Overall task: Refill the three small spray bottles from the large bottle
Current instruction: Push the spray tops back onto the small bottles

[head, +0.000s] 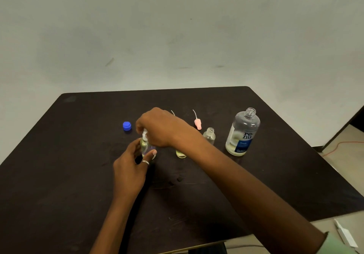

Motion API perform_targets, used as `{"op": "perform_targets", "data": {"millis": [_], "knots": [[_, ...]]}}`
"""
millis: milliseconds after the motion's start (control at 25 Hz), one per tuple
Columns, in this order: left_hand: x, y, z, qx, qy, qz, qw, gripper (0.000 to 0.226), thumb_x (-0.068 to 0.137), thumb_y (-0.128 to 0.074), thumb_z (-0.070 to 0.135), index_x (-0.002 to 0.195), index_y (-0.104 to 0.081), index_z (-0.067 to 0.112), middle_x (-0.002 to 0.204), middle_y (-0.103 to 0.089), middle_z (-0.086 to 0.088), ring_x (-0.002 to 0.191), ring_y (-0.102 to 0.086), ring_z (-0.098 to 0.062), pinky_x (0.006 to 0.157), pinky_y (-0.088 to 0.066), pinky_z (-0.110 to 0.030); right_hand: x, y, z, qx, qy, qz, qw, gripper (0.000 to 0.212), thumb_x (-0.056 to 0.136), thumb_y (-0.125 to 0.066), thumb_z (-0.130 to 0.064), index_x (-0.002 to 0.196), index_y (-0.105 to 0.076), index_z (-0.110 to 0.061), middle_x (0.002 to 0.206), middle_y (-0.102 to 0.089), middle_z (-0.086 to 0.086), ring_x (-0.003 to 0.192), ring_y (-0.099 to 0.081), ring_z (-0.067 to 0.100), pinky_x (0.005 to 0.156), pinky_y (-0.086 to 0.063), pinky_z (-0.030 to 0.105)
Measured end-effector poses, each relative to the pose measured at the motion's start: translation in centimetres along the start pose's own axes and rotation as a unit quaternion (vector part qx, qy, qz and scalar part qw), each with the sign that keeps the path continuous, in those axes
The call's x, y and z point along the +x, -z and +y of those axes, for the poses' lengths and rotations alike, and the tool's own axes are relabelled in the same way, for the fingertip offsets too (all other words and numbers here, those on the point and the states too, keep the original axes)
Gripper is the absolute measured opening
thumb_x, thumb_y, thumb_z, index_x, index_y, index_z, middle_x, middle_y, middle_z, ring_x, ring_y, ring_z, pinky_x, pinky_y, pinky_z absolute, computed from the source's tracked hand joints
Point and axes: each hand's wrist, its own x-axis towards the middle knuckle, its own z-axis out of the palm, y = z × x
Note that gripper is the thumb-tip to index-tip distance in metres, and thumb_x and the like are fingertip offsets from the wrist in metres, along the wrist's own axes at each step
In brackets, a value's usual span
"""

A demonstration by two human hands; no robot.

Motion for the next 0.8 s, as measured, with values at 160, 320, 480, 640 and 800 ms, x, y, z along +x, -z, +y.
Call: {"op": "perform_targets", "data": {"millis": [160,320,480,640,800], "knots": [[-0.1,-0.1,0.3,0.005,-0.002,0.000,1.000,0.047,0.087,-0.075,0.027,0.131,-0.059,0.027,0.107,-0.066,0.023,0.093,-0.057,0.020,0.077,-0.040,-0.002,-0.6,0.1,-0.1,-0.009,-0.001,0.026,1.000,0.026,0.088,-0.064,-0.014,0.114,-0.062,-0.010,0.098,-0.063,0.005,0.086,-0.060,0.019,0.080,-0.052,0.031],[-0.2,0.1,0.3,0.004,-0.011,0.006,1.000,0.043,0.088,-0.074,0.017,0.128,-0.061,0.023,0.093,-0.057,0.035,0.088,-0.054,0.029,0.074,-0.040,0.001,-0.3,-0.1,-0.8,-0.060,-0.009,0.060,0.996,0.022,0.096,-0.057,-0.028,0.108,-0.062,-0.011,0.081,-0.051,0.003,0.071,-0.052,0.016,0.068,-0.046,0.031],[-0.3,0.2,0.6,-0.001,-0.009,0.007,1.000,0.042,0.089,-0.072,0.018,0.127,-0.060,0.027,0.094,-0.058,0.034,0.087,-0.057,0.022,0.077,-0.040,-0.003,0.1,-0.5,-1.0,-0.111,-0.041,0.086,0.989,0.028,0.097,-0.054,-0.042,0.085,-0.053,-0.016,0.061,-0.042,-0.001,0.050,-0.041,0.012,0.056,-0.036,0.030],[-0.3,0.2,0.6,0.011,-0.024,0.014,1.000,0.037,0.088,-0.074,0.023,0.117,-0.058,0.039,0.093,-0.064,0.029,0.090,-0.059,0.020,0.073,-0.043,0.000,0.2,-0.4,-0.5,-0.092,-0.051,0.071,0.992,0.042,0.095,-0.048,-0.054,0.078,-0.046,-0.017,0.065,-0.045,-0.001,0.055,-0.045,0.013,0.056,-0.034,0.030],[0.0,0.1,0.0,0.027,-0.013,0.020,0.999,0.041,0.087,-0.075,0.030,0.126,-0.062,0.029,0.102,-0.069,0.019,0.093,-0.060,0.016,0.076,-0.046,-0.004,0.6,0.9,0.7,0.019,0.000,-0.031,0.999,0.032,0.089,-0.065,-0.040,0.112,-0.064,-0.018,0.110,-0.065,0.004,0.099,-0.061,0.023,0.079,-0.049,0.033]]}}
